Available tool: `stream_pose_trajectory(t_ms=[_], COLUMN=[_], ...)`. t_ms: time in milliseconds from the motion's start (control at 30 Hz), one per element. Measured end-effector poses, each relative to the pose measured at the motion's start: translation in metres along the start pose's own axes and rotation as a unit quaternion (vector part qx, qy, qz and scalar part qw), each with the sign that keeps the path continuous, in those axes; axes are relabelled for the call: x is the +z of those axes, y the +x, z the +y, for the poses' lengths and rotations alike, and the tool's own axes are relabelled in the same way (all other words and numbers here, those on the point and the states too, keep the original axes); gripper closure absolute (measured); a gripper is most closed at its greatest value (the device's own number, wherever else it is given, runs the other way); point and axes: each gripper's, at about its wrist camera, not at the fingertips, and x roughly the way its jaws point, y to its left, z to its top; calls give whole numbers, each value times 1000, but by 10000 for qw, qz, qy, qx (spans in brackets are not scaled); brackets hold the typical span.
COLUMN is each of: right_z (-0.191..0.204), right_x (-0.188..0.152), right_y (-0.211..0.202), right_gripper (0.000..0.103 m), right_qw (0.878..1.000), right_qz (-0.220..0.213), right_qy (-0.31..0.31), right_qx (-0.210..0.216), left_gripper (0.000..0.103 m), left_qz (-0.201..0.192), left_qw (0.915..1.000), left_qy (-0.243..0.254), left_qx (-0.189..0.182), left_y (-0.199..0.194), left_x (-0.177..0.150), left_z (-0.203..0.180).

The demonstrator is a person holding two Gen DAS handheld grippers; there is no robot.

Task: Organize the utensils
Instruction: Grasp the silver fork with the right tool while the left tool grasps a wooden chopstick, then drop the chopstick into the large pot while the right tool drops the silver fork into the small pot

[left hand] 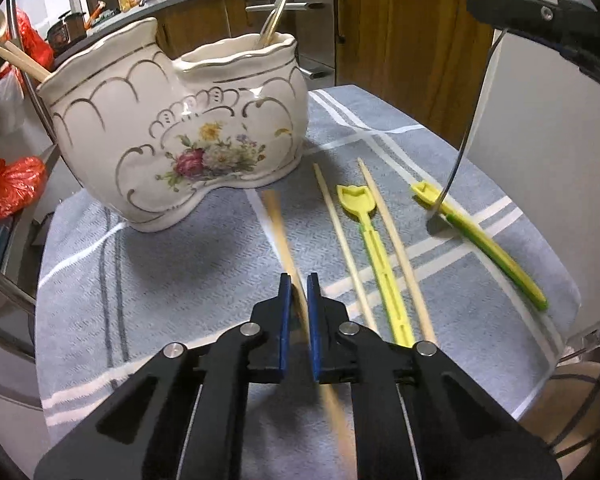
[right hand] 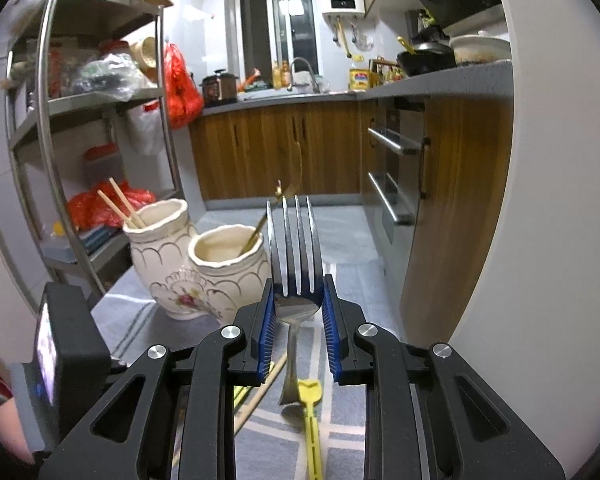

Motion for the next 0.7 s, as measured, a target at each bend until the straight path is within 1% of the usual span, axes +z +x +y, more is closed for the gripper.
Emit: stream_pose_trajectory(t_ms=[67, 133, 233, 267, 367, 433, 533, 633, 700], right_z=[1, 2, 2, 3, 6, 9, 15, 19, 21], right_x=[1, 1, 3, 3, 5, 6, 8, 13, 17], right_y=[-3, -4, -8, -8, -12, -15, -17, -18, -18], right_gripper=[80, 80, 80, 80, 80, 80, 80, 80, 80], right_qw=[10000, 10000, 9999, 9998, 9997, 9996, 9993, 9991, 9988], right_qz=[-51, -77, -147, -161, -232, -274, -341, -411, -454], right_qy=[1, 2, 27, 31, 28, 4, -38, -45, -39], right_qx=[25, 41, 67, 77, 99, 111, 125, 133, 164], left_gripper=[98, 98, 98, 98, 98, 98, 98, 98, 98], left_qz=[-135, -366, -817, -945, -1493, -1783, -2252, -2570, -2718], left_qw=[9997, 9985, 9942, 9929, 9867, 9822, 9730, 9648, 9610], left_qy=[-56, -107, -156, -159, -102, -99, -162, -274, -269], left_qx=[-174, -389, -675, -699, -631, -585, -486, -494, -434], left_y=[-4, -14, -31, -36, -56, -66, -85, -102, -109], left_x=[-1, -3, -8, -9, -11, -12, -12, -10, -6], left_z=[6, 14, 24, 27, 35, 39, 51, 62, 70])
